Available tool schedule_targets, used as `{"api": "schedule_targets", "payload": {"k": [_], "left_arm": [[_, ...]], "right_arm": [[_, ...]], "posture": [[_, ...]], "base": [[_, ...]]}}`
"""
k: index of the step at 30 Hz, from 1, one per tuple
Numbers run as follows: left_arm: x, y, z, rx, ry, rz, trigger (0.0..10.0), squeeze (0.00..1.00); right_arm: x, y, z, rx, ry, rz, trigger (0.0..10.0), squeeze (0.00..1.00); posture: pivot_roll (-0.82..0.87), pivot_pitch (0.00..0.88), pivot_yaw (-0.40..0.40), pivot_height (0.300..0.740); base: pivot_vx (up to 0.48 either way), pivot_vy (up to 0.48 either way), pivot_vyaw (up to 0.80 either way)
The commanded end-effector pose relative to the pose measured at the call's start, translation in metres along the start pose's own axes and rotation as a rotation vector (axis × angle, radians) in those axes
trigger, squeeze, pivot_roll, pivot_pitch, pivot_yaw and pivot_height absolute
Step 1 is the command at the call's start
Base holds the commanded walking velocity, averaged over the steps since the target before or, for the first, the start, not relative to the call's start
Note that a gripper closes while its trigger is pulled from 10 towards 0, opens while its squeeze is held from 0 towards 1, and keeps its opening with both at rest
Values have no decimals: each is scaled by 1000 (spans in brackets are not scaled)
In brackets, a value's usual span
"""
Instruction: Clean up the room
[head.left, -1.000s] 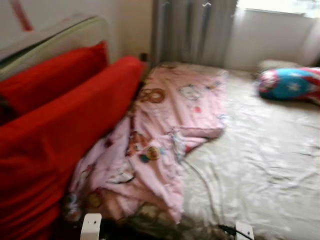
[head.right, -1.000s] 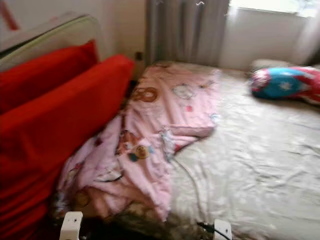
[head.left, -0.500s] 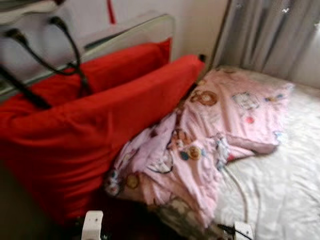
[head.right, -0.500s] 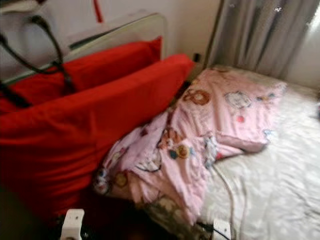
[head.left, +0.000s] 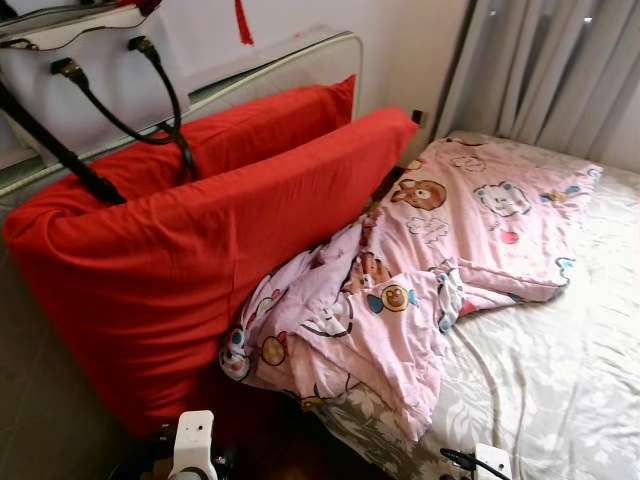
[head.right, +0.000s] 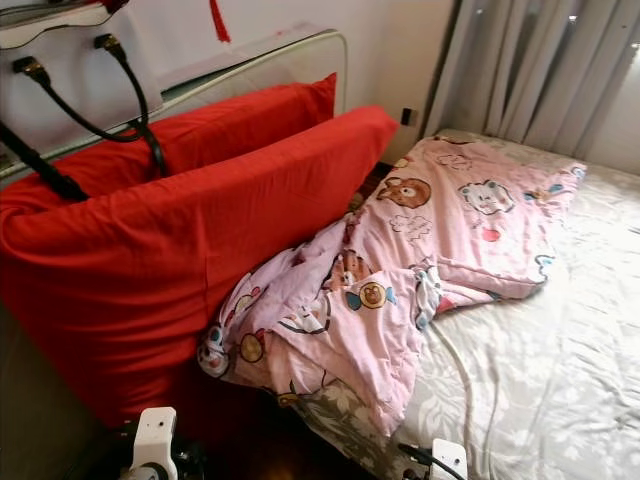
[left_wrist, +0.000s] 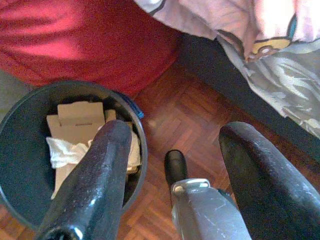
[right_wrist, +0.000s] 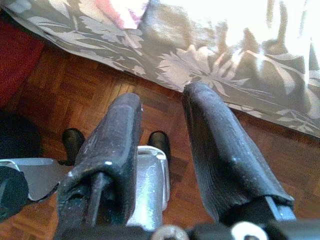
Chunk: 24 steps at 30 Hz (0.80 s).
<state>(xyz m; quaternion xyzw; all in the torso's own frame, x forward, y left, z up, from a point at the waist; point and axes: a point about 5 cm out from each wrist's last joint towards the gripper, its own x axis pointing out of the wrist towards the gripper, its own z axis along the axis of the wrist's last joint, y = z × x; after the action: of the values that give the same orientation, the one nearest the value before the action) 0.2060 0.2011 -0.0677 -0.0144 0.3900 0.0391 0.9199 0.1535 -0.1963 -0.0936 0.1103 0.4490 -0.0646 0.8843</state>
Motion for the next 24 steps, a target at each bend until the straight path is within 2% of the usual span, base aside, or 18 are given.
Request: {"api": "schedule_targets", "payload": {"k": [1, 8, 11, 18, 22, 24], "left_arm": [[0, 1, 2, -14, -6, 2, 10000, 0], [0, 4, 0, -33, -1, 12, 10000, 0], [-2, 7, -6, -39, 23, 23, 10000, 0], [-3, 5, -12, -54, 40, 25, 10000, 0], [-3, 3, -11, -57, 38, 24, 10000, 0], [-3, 2, -11, -60, 36, 25, 10000, 0]], "right_arm": [[0, 0, 1, -15, -8, 4, 10000, 0], [0, 1, 2, -39, -6, 8, 10000, 0], [0, 0, 2, -41, -5, 7, 10000, 0], [0, -2, 4, -74, -9, 13, 10000, 0], [0, -3, 5, -75, -13, 9, 10000, 0], [0, -4, 4, -67, -11, 1, 10000, 0]], "posture": [[-34, 0, -11, 740], [-26, 0, -20, 740], [-24, 0, -22, 740], [-23, 0, -36, 740], [-23, 0, -42, 740], [-22, 0, -44, 740]], "base": [[0, 0, 0], [0, 0, 0], [0, 0, 0], [0, 0, 0], [0, 0, 750], [0, 0, 0]]}}
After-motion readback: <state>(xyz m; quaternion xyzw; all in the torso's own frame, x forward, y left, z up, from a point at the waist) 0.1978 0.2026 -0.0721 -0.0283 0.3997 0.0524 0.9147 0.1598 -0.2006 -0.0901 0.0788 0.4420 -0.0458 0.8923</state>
